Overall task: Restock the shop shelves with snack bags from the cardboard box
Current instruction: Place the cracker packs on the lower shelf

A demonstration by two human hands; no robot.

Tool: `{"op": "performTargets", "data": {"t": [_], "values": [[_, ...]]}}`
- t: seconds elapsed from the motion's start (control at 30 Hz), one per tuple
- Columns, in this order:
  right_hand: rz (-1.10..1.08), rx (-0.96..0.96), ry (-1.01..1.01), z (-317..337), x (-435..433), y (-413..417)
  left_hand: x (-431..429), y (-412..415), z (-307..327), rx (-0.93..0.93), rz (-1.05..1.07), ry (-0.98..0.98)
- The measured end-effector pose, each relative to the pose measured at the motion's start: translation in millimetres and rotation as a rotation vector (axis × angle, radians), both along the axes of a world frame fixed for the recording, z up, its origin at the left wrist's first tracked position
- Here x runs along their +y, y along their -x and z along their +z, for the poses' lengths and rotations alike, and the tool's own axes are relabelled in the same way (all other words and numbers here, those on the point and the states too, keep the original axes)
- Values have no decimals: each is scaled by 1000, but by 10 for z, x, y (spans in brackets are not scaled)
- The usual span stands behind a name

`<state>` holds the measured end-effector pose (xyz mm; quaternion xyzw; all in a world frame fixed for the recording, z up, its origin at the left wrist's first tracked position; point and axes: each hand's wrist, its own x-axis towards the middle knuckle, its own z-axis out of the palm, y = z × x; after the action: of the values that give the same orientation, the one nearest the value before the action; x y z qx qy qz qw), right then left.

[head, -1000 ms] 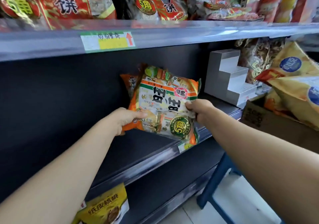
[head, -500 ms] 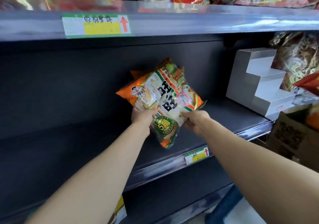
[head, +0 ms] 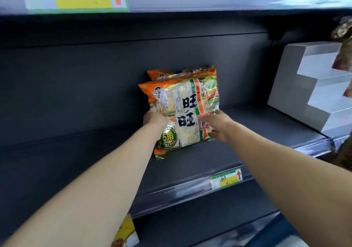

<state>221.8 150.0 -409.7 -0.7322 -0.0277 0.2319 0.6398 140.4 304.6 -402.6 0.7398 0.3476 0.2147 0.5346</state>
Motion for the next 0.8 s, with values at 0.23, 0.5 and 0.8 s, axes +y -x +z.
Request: {"op": "performTargets", "data": {"t": [0.23, 0.5, 0.8], "values": [[-30, -90, 46, -83, -44, -40, -31, -78, -44, -23, -27, 10], [-129, -347, 248, 100, -131, 326, -200, 237, 181, -93, 137, -220], [-220, -648, 370, 546, -583, 1060, -1012, 662, 625, -313, -447, -159]]}}
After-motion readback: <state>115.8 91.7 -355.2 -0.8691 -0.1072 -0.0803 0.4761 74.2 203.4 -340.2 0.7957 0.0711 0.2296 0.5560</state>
